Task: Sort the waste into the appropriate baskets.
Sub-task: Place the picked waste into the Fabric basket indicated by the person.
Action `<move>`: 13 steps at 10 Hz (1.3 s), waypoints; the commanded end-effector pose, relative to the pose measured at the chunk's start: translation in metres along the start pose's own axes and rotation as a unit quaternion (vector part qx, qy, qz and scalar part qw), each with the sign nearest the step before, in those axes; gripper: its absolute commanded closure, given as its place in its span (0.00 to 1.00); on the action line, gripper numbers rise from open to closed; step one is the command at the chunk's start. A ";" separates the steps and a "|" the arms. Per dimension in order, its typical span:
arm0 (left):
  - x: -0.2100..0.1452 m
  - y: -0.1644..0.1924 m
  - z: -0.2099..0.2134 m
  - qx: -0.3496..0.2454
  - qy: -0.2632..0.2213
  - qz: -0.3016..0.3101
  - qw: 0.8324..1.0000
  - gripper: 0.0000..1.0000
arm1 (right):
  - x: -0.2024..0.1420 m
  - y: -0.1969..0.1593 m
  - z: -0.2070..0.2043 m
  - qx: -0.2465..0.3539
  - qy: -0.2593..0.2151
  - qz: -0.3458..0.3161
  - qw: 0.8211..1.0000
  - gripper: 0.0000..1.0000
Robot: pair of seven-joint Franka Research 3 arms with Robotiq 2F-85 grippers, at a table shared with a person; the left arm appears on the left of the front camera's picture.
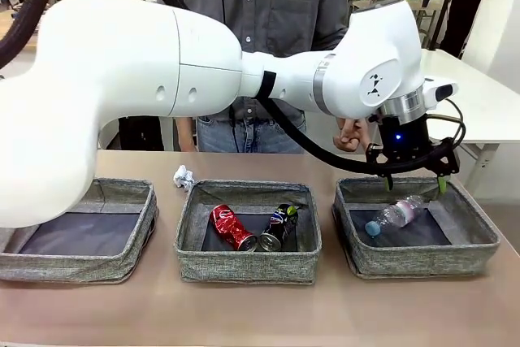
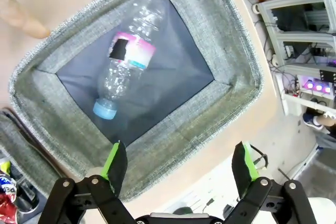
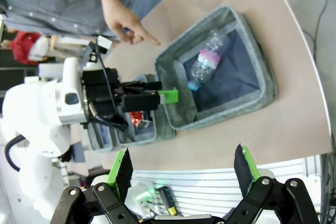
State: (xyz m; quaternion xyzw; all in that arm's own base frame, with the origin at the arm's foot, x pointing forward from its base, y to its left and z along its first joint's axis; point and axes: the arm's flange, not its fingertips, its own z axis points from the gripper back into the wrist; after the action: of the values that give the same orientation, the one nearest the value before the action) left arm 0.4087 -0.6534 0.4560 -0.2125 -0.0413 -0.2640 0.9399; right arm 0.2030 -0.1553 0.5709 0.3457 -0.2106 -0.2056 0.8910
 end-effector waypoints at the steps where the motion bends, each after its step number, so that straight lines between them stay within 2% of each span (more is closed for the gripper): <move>1: 0.001 -0.003 0.006 0.014 -0.017 0.010 1.000 0.00 | 0.002 0.001 0.000 -0.004 -0.001 -0.001 1.000 0.00; 5: -0.003 0.002 0.008 0.014 -0.010 0.019 1.000 0.00 | 0.002 0.001 0.000 -0.004 -0.001 -0.001 1.000 0.00; 8: -0.006 0.012 0.025 0.012 0.001 0.039 0.999 0.00 | 0.002 0.001 0.000 -0.004 -0.001 -0.001 1.000 0.00; 10: -0.018 0.026 0.054 0.012 -0.010 0.051 0.999 0.00 | 0.000 0.000 0.000 0.000 0.000 0.000 1.000 0.00; 11: -0.027 0.035 0.072 0.019 -0.005 0.049 0.999 0.00 | -0.001 0.009 -0.015 -0.021 0.014 0.025 0.999 0.00; 13: -0.047 0.061 0.115 0.003 0.038 0.016 0.999 0.00 | 0.001 0.036 -0.046 -0.019 0.045 0.074 0.996 0.00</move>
State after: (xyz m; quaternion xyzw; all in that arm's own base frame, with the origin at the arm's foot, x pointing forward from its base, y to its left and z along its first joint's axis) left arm 0.4192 -0.5737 0.5238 -0.1963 -0.0300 -0.2273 0.9534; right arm 0.2218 -0.1217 0.5685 0.3262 -0.1891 -0.1613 0.9120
